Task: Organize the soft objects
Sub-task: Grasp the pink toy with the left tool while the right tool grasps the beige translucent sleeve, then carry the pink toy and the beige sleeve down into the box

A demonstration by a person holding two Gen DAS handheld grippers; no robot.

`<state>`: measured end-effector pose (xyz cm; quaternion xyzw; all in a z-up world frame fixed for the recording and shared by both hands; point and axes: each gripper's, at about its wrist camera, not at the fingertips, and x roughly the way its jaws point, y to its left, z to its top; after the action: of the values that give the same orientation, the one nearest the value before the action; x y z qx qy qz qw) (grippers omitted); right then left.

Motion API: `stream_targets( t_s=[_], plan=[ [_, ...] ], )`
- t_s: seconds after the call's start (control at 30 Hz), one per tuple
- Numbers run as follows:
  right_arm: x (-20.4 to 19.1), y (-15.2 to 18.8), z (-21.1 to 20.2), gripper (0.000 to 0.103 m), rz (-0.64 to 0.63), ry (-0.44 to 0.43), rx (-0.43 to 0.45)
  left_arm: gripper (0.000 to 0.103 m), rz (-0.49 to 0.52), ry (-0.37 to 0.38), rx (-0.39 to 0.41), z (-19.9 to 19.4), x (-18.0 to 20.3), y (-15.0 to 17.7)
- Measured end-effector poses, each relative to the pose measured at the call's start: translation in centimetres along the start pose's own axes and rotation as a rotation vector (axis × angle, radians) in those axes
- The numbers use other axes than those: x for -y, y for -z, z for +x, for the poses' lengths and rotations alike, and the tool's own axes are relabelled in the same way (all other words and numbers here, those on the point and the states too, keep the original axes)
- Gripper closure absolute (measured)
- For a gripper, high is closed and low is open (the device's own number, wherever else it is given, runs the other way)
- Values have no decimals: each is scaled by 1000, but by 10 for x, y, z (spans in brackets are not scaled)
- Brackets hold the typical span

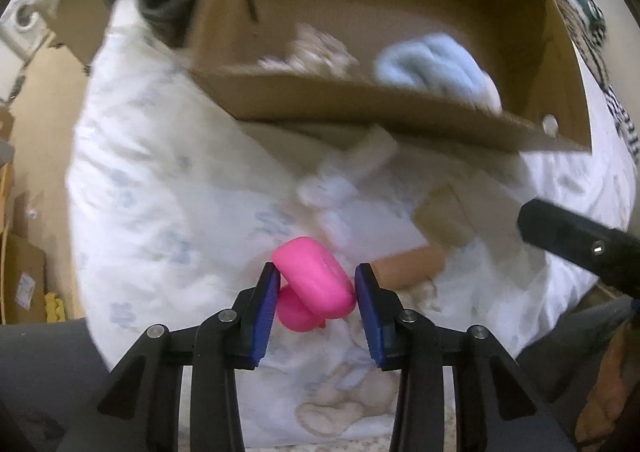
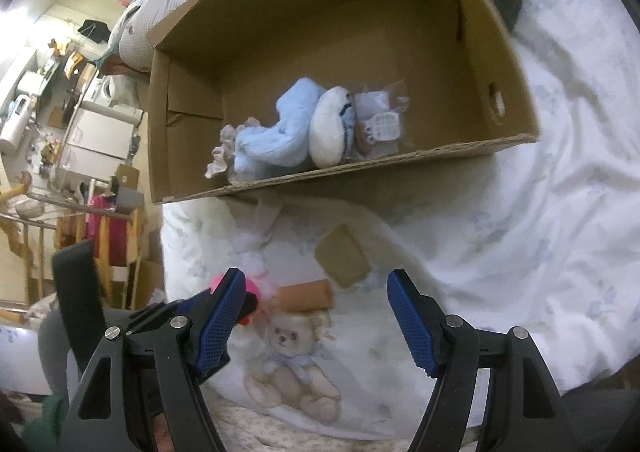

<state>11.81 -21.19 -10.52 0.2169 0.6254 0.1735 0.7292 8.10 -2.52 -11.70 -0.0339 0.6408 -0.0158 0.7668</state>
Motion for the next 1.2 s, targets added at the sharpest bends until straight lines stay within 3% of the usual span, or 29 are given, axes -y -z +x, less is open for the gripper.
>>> stream_targets(
  t_s=[0.13,0.2,0.33,0.47,0.53,0.73,0.97,1.2],
  plan=[
    [-3,-7,17,26,14,-11,-44,68,-48,-21,57,-19,-17,-6],
    [-8,-10,28,26,-13,35,-60,68,-61,-27,81,-28,-24,-10],
    [-13,-12,51,44,-59,110,-104,68,-74,-30,103,-35,-30,-13],
    [-15,-12,67,44,-88,182,-132,68,-60,-31,108,-37,-29,-11],
    [-17,-11,73,65,-111,208,-138,68,-58,-27,104,-36,-27,-13],
    [-24,-6,70,86,-170,230,-120,68,-72,-17,102,-33,-24,-15],
    [-26,-2,44,89,-164,170,-64,68,-84,-32,103,-32,-28,-16],
    [-22,3,23,89,-183,165,-48,68,-82,-45,111,-33,-27,-15]
  ],
)
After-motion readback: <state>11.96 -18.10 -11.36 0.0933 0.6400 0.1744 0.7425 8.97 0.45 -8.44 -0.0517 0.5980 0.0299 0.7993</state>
